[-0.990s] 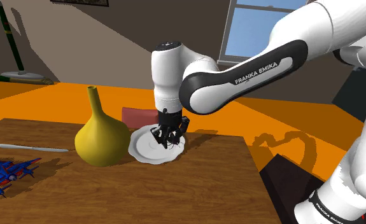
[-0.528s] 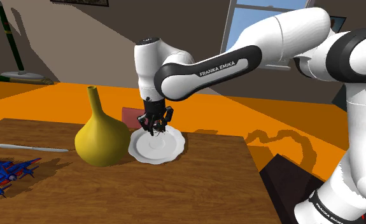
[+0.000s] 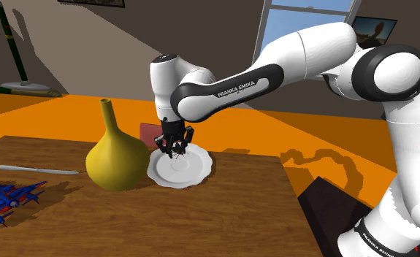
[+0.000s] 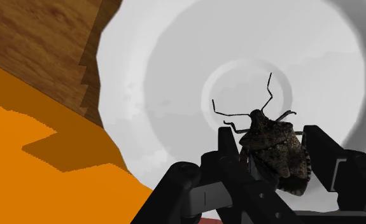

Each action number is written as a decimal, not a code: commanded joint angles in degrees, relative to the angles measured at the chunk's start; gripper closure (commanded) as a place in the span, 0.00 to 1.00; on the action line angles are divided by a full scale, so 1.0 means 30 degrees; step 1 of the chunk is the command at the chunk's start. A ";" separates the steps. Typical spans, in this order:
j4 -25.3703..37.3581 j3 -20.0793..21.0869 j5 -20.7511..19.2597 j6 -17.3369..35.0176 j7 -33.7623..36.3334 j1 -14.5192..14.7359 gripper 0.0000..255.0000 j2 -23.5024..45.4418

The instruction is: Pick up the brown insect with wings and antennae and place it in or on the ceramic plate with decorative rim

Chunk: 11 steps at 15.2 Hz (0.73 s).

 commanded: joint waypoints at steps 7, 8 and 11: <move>-0.0660 -0.0225 -0.0372 0.1182 0.0323 0.0050 1.00 0.0599; -0.0660 -0.0225 -0.0372 0.1182 0.0323 0.0050 1.00 0.0599; -0.0660 -0.0225 -0.0372 0.1182 0.0323 0.0050 1.00 0.0599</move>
